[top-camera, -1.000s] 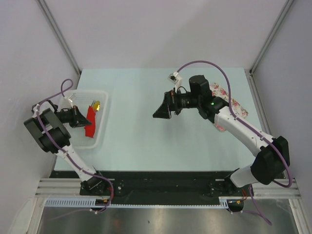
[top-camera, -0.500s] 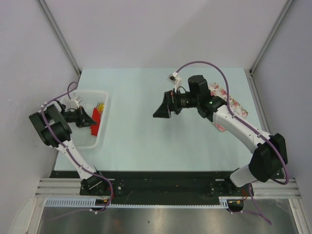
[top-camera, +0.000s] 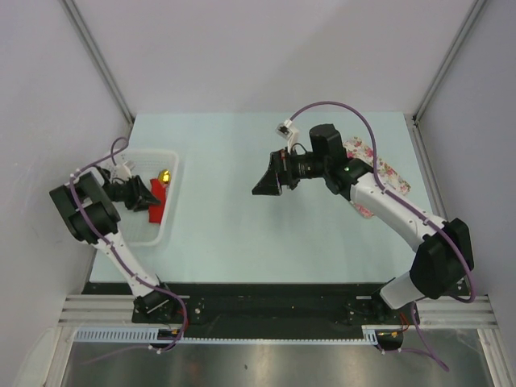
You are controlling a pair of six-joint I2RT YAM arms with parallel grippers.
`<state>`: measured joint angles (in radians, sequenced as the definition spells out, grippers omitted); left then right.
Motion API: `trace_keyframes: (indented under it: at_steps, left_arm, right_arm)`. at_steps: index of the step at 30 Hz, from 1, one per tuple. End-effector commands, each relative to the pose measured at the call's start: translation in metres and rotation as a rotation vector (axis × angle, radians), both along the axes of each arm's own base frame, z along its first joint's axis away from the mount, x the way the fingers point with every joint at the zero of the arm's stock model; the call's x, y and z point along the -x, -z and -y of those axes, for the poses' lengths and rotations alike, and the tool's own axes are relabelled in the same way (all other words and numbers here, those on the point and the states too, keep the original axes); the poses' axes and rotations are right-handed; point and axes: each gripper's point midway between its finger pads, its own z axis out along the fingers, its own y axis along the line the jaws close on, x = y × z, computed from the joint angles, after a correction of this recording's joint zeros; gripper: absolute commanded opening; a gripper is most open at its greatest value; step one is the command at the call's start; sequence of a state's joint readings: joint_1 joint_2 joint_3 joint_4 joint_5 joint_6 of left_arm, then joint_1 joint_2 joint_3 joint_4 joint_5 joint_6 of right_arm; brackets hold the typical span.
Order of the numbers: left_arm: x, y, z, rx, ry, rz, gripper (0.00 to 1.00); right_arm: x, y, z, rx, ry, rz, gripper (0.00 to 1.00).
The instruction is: Place the utensils on the paper napkin and roll it up
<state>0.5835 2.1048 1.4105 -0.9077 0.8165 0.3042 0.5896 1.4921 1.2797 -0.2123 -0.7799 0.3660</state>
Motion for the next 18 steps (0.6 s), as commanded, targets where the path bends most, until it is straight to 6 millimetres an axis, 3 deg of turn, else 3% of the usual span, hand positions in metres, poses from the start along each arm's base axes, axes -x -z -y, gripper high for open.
trace_keyframes:
  at_steps: [1,3,7,13,18]
  left_arm:
    - [-0.004,-0.001,-0.015,-0.155,0.004,0.030,0.39]
    - [-0.004,-0.004,-0.017,-0.171,-0.004,0.034,0.44]
    - [-0.011,-0.024,-0.018,-0.208,-0.008,0.116,0.45]
    - [-0.012,-0.024,-0.020,-0.233,-0.011,0.112,0.49]
    - [-0.022,-0.044,-0.028,-0.299,-0.046,0.185,0.50]
  right_arm:
    - [-0.003,-0.018,-0.005,-0.039,-0.019,0.025,1.00]
    - [-0.003,-0.019,-0.005,-0.042,-0.019,0.023,1.00]
    - [-0.002,-0.022,-0.004,-0.046,-0.019,0.026,1.00]
    - [-0.001,-0.023,-0.005,-0.048,-0.022,0.020,1.00]
    - [0.000,-0.024,-0.004,-0.046,-0.024,0.021,1.00]
